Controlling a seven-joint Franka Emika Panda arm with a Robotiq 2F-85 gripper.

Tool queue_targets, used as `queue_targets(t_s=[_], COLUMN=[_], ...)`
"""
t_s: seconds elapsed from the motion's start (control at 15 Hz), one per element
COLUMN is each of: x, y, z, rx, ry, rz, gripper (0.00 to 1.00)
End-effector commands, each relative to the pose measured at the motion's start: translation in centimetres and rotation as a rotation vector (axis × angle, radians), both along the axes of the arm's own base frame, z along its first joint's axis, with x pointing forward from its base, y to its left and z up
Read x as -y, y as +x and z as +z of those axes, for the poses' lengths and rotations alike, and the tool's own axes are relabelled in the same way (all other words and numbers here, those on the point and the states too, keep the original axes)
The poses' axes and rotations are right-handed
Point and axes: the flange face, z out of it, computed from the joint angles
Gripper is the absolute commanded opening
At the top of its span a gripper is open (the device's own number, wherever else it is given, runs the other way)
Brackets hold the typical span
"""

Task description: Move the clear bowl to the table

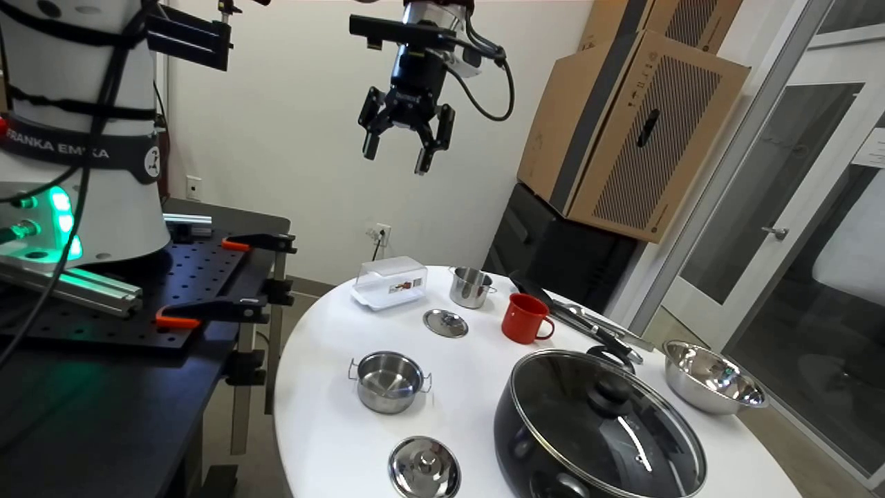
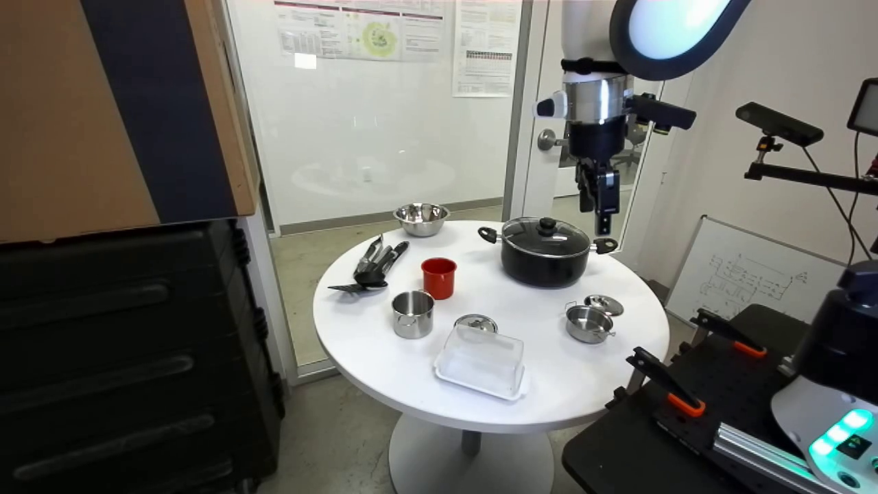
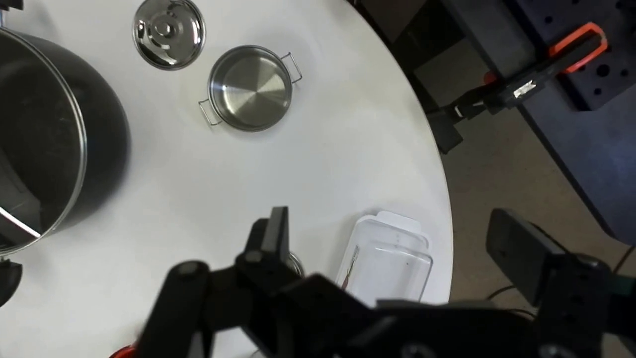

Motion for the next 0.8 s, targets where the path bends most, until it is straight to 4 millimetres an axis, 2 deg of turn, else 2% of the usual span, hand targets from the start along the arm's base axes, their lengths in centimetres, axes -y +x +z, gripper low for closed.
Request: queue_targets(t_s=[0.0, 0.27, 0.53, 0.73], x=[-1.7, -4.6, -8.7, -10.9], y=[0.2, 0.9, 1.0, 1.7], z=[-4.5, -8.9, -12.4, -14.4], rx=[-0.045, -0.04, -0.007, 0.019], ry=[0.041, 0.068, 0.079, 0.054], rz=[0.029, 0.064, 0.108, 0.099], gripper=[1.0, 1.0, 1.0, 1.0])
